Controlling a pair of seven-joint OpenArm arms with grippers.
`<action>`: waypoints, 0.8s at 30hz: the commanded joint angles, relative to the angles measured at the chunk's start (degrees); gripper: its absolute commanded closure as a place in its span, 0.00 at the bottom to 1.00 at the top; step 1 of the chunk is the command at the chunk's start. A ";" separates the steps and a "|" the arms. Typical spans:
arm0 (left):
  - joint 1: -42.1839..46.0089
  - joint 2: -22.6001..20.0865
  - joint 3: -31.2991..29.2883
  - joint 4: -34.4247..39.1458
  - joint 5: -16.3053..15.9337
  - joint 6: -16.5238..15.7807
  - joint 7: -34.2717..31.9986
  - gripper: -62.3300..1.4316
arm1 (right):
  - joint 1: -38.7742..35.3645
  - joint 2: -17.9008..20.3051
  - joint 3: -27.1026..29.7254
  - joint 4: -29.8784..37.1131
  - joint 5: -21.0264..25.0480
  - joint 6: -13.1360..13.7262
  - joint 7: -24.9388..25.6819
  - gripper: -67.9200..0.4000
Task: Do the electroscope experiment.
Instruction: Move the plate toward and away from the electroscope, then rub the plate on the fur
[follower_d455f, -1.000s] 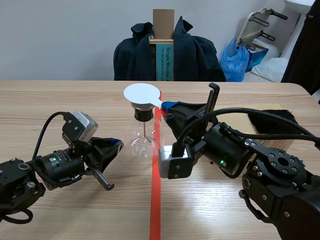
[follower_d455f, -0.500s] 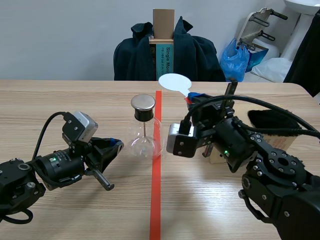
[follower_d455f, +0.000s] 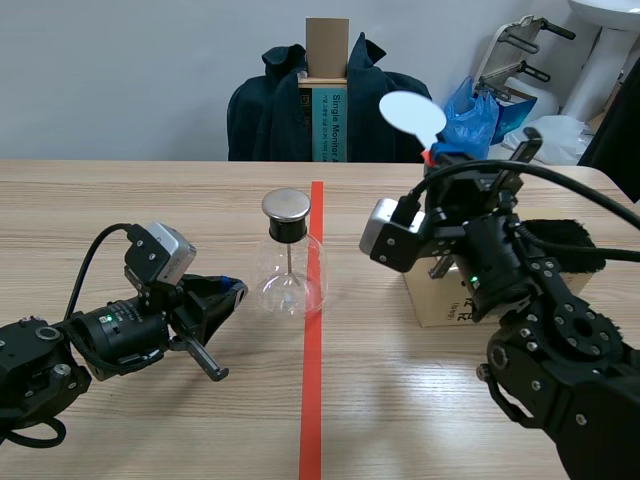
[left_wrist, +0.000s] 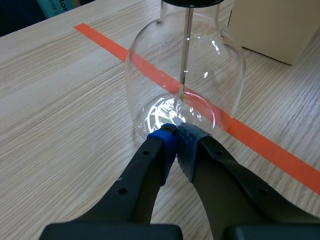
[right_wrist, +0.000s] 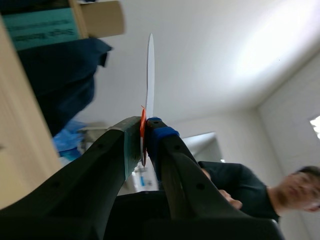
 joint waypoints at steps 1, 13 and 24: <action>-0.28 -0.35 -0.61 1.22 -0.55 -0.04 -0.76 0.93 | 0.68 2.27 1.36 4.52 0.04 -3.39 -0.44 0.98; 0.92 -1.05 -0.87 1.77 -0.59 -0.07 -0.87 0.93 | -4.33 13.88 14.25 34.42 1.75 -7.12 -11.21 0.98; 17.77 -13.90 -7.43 25.88 -5.53 -0.07 0.92 0.34 | -14.64 15.41 23.23 48.37 1.77 -7.12 -13.49 0.98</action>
